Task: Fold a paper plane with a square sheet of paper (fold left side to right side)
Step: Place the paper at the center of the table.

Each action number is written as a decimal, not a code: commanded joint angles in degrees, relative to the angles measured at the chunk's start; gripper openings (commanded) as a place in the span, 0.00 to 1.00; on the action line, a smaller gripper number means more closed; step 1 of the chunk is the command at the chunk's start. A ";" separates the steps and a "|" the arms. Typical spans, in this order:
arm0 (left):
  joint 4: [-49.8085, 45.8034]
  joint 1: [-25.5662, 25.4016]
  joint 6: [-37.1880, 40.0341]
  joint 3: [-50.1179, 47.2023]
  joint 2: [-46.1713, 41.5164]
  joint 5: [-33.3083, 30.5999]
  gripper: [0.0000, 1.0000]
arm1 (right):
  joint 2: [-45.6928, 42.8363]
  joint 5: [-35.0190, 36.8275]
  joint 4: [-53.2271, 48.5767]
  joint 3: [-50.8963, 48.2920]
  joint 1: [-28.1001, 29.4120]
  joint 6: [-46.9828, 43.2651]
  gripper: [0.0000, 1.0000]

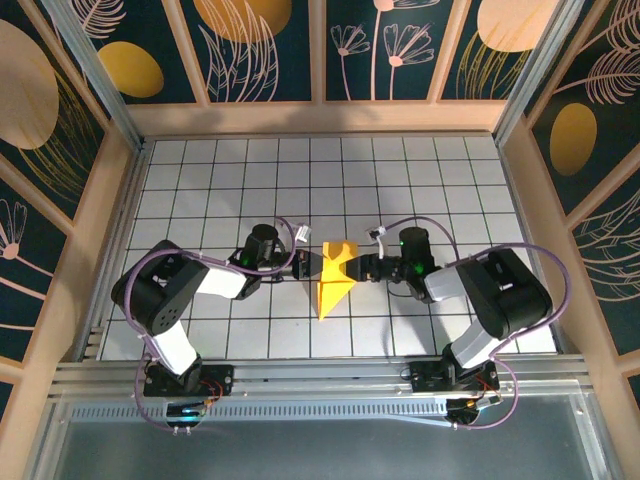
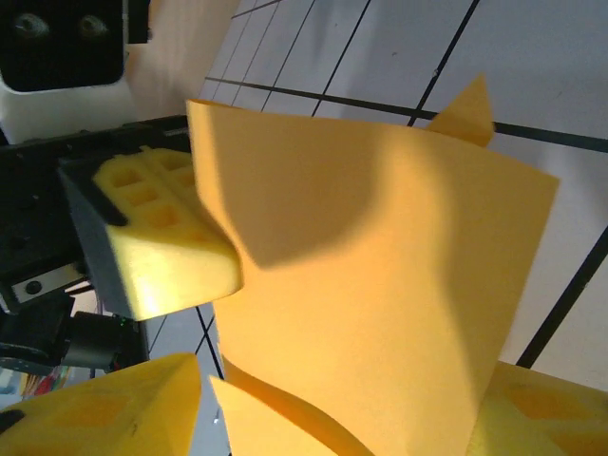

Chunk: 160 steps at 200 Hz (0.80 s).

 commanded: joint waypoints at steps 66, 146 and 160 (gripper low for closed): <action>1.59 0.28 -0.75 -0.48 2.21 -0.73 0.00 | -2.57 5.98 -11.98 5.63 -0.06 -5.16 0.37; -7.34 0.24 2.98 -0.52 -6.35 -7.76 0.47 | -2.64 12.50 -22.10 8.87 -0.06 -1.34 0.00; -12.11 0.33 5.15 0.16 -9.26 -11.25 0.54 | -2.85 13.45 -24.49 9.46 -0.04 -0.39 0.00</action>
